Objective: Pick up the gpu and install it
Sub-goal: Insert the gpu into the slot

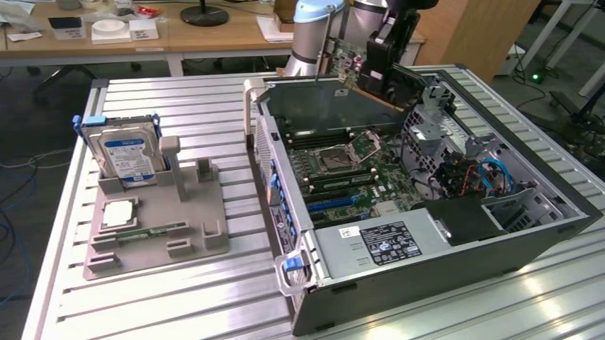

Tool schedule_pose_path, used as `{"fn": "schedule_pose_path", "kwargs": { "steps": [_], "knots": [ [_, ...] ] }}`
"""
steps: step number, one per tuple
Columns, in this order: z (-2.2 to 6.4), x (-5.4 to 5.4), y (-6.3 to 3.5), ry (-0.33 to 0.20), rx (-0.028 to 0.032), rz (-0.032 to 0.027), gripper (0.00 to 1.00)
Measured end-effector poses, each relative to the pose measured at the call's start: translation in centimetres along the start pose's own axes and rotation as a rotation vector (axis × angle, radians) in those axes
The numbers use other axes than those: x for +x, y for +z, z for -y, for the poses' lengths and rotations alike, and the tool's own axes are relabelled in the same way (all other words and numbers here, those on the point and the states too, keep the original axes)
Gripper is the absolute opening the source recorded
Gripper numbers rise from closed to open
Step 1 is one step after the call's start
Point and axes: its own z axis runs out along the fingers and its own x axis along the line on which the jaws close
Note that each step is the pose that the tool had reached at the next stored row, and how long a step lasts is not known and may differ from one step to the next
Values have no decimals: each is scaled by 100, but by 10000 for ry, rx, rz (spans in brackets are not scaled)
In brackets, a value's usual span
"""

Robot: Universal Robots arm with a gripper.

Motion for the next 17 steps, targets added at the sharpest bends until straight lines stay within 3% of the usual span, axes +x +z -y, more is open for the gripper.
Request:
{"fn": "schedule_pose_path", "kwargs": {
  "steps": [17],
  "knots": [
    [0,0,1,-3095,-46,-19,28]
  ]
}}
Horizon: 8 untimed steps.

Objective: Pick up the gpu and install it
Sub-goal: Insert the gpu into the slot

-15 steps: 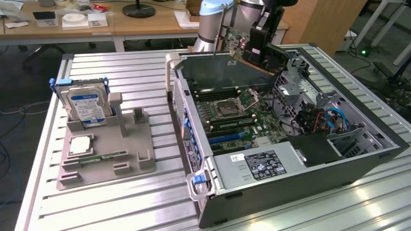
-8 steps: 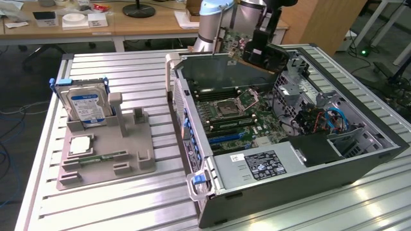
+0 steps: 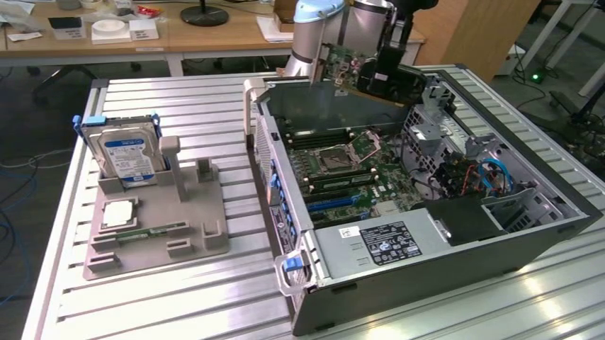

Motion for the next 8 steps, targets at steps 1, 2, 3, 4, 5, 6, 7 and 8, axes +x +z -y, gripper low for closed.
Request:
{"fn": "schedule_pose_path", "kwargs": {
  "steps": [1,2,3,4,5,6,7,8],
  "knots": [
    [0,0,0,-180,-2,-1,28],
    [0,0,1,-360,-5,-2,28],
    [0,0,1,-539,-8,-4,28],
    [0,0,2,-736,-10,-4,28],
    [0,0,2,-916,-13,-5,28],
    [0,0,3,-1096,-16,-6,28],
    [0,0,3,-1275,-18,-7,28],
    [0,0,4,-1455,-20,-8,28]
  ]
}}
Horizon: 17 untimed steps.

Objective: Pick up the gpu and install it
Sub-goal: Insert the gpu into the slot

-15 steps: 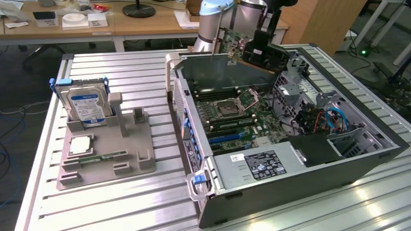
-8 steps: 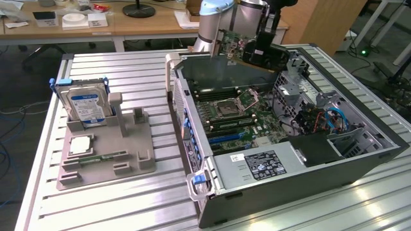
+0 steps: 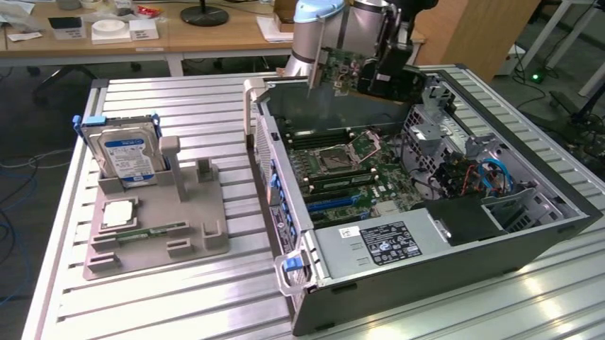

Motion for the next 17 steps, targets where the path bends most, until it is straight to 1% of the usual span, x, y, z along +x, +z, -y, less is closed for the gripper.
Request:
{"fn": "schedule_pose_path", "kwargs": {
  "steps": [4,17],
  "knots": [
    [0,0,2,-736,-11,-4,28],
    [0,1,3,-2631,-39,-16,28]
  ]
}}
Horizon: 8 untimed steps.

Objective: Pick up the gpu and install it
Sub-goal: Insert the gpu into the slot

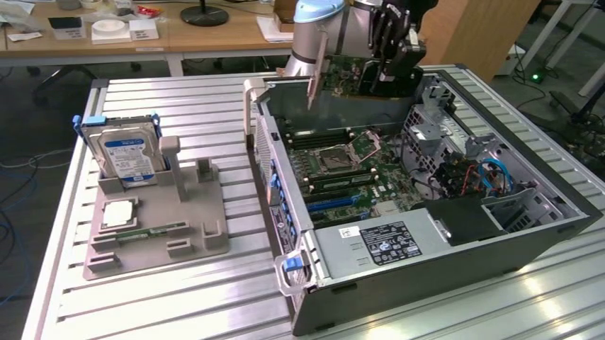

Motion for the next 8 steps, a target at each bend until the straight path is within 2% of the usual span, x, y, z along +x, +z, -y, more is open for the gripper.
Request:
{"fn": "schedule_pose_path", "kwargs": {
  "steps": [4,8],
  "knots": [
    [0,1,1,-417,3,0,28],
    [0,2,1,-554,9,0,28]
  ]
}}
